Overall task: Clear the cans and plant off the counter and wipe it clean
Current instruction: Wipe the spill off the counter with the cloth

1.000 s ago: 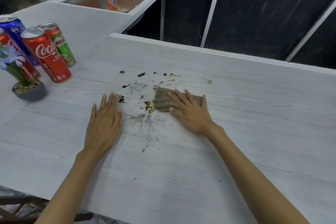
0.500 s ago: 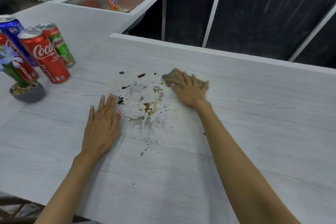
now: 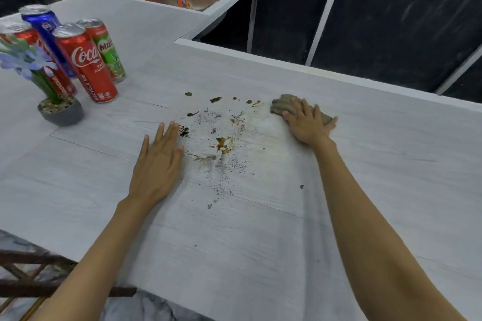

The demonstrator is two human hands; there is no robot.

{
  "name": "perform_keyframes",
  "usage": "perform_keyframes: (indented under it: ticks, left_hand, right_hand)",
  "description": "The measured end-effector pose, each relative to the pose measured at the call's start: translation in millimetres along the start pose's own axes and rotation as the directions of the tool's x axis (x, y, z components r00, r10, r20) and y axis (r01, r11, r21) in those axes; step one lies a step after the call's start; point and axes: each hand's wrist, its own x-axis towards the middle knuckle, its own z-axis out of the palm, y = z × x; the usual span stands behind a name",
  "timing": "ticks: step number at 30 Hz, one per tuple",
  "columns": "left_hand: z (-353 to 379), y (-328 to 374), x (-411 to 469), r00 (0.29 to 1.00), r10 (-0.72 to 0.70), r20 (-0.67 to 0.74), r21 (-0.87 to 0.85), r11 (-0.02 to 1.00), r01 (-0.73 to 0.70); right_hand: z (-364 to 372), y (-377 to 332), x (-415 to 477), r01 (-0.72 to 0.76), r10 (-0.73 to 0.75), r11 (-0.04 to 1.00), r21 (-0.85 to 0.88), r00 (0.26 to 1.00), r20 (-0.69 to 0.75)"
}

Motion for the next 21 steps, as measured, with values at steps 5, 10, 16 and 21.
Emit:
perform_keyframes:
  ticks: [5, 10, 16, 21]
  left_hand:
    - [0, -2, 1, 1.000, -0.014, -0.026, -0.026, 1.000, 0.014]
    - [-16, -8, -3, 0.992, -0.024, -0.128, -0.224, 0.975, -0.005]
    - [-39, -63, 9, 0.996, -0.057, 0.062, 0.007, 0.998, 0.056]
    - [-45, -85, 31, 0.977, 0.038, 0.210, 0.069, 0.996, -0.053]
  right_hand:
    - [33, -63, -46, 0.366, -0.364, 0.926, -0.089, 0.931, 0.041]
    - [17, 2, -71, 0.475, -0.472, 0.875, -0.095, 0.880, 0.054]
    - [7, 2, -27, 0.000, -0.002, 0.999, -0.053, 0.999, -0.037]
    - [40, -96, -45, 0.229, -0.228, 0.968, -0.103, 0.973, 0.024]
